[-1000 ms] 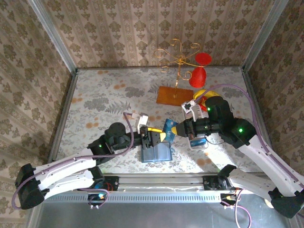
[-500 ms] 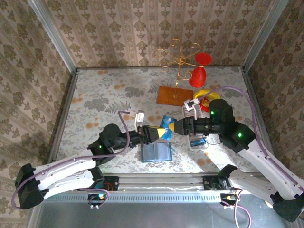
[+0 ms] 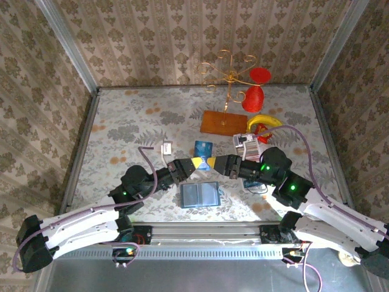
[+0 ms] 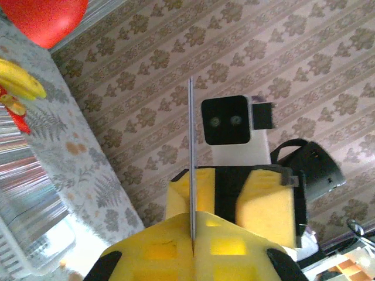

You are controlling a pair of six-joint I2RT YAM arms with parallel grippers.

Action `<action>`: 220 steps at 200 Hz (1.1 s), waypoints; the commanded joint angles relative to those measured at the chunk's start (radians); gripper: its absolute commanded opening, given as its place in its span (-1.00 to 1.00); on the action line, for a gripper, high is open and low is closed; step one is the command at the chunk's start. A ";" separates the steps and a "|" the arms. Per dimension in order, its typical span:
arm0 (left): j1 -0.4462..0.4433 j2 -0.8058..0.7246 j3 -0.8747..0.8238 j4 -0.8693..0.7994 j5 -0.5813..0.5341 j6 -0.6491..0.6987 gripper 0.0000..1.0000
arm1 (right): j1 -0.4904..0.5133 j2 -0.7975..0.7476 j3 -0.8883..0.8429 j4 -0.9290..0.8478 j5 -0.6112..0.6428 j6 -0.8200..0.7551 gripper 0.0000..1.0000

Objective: Put the credit cards into the card holder

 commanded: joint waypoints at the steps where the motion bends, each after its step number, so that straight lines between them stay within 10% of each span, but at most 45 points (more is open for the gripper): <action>1: -0.008 -0.008 -0.013 0.056 -0.027 -0.038 -1.00 | 0.010 -0.002 -0.015 0.124 0.062 0.031 -0.51; 90: -0.014 0.020 -0.024 0.135 -0.010 -0.090 -1.00 | 0.026 0.026 -0.029 0.187 0.067 0.058 -0.62; 129: -0.016 0.033 -0.018 0.129 0.007 -0.082 -0.87 | 0.026 0.012 0.004 0.095 0.058 0.002 -1.00; 176: -0.004 -0.059 -0.008 -0.164 -0.046 0.013 0.26 | 0.018 -0.098 0.221 -0.542 0.122 -0.590 -1.00; 220: 0.030 -0.103 0.132 -0.556 -0.057 0.329 0.05 | 0.015 -0.045 0.457 -1.103 0.328 -1.159 -1.00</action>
